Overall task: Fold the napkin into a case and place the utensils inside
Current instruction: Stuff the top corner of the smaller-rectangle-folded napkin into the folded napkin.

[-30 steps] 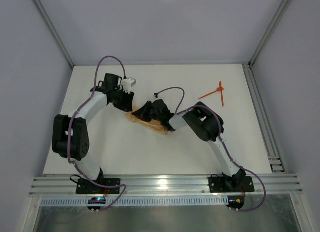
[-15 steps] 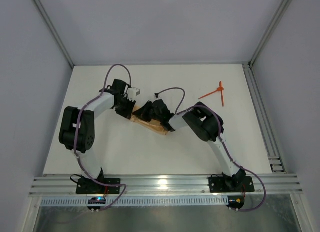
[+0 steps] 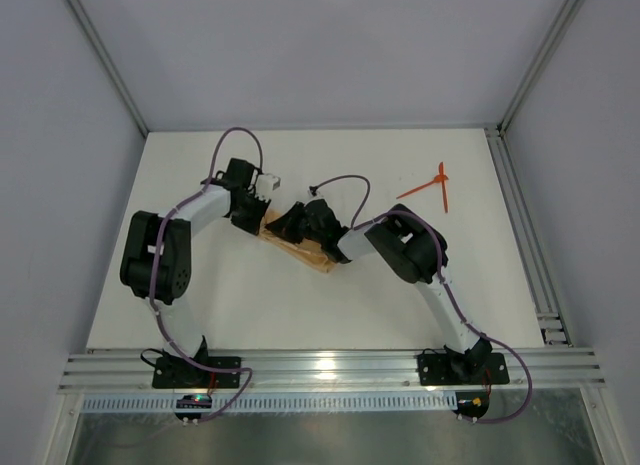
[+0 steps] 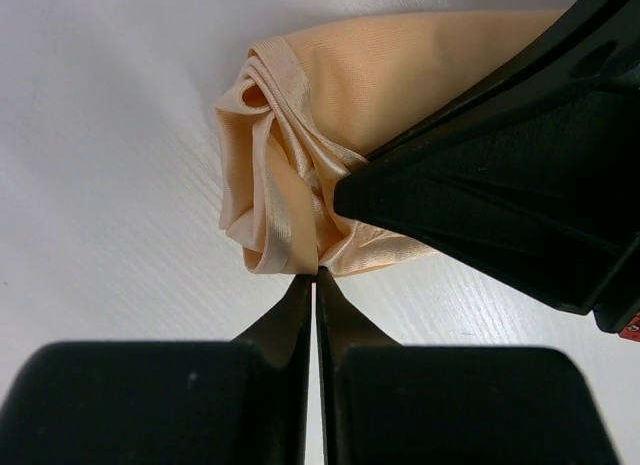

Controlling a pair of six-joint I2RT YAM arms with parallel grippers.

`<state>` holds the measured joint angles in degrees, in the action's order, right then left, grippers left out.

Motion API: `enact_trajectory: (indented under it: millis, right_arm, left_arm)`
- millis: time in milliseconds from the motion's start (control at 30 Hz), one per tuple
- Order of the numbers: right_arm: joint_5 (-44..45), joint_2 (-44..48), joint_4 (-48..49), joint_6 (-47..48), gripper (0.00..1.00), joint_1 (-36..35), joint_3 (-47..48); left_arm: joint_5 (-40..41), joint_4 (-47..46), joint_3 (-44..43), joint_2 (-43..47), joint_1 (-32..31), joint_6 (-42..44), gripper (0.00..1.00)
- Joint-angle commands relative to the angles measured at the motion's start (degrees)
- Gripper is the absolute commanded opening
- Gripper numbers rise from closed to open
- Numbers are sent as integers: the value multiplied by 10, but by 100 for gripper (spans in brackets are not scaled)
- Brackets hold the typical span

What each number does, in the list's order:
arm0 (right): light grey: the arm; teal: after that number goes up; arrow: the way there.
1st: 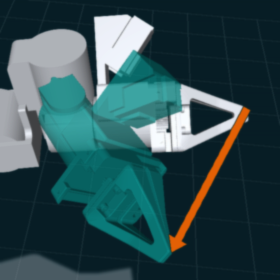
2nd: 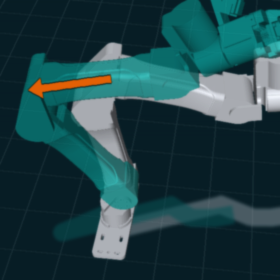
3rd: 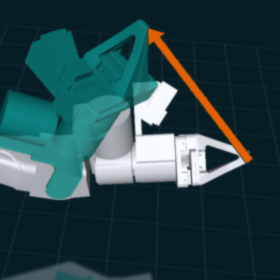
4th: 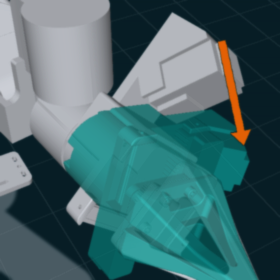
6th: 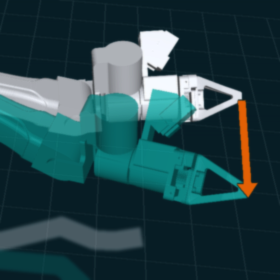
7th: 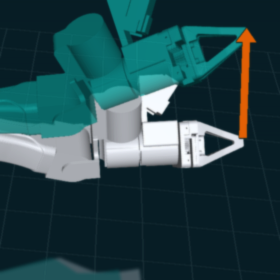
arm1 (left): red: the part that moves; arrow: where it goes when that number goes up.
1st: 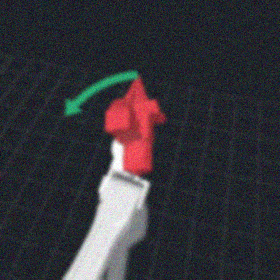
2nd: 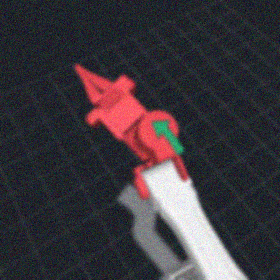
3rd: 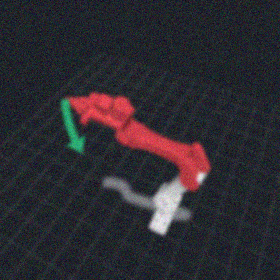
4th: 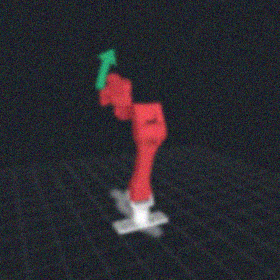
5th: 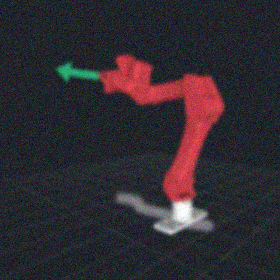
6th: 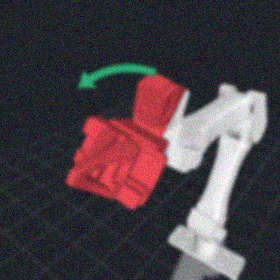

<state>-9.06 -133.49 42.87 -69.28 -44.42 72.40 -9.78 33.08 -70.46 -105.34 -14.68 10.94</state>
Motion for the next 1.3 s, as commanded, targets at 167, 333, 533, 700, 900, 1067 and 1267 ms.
enact_trajectory:
  millis: [167, 333, 533, 700, 900, 1067, 1267]
  right_arm:
    - [8, 20, 11, 5, 9, -6, -21]
    - [2, 10, 13, 1, 9, -6, 0]
    - [-3, 16, -1, 17, 9, -7, 9]
    - [-3, 12, 7, 5, 9, -9, 3]
    - [-9, 5, 1, 3, 8, -15, 37]
    - [-14, -12, -14, -7, 9, -19, 70]
    - [-10, -55, -17, -50, 8, -19, 87]
  left_arm:
    - [11, -34, 1, 36, 4, 19, 26]
    - [3, -39, -15, 13, 2, 8, 38]
    - [21, -56, -24, -2, 2, 1, 20]
    - [5, -65, -21, 17, 2, -8, 26]
    - [9, -58, -25, -13, 3, -1, 0]
    - [-19, -78, -22, -3, 2, 0, 0]
    - [-19, -67, -28, 9, 2, 6, 0]
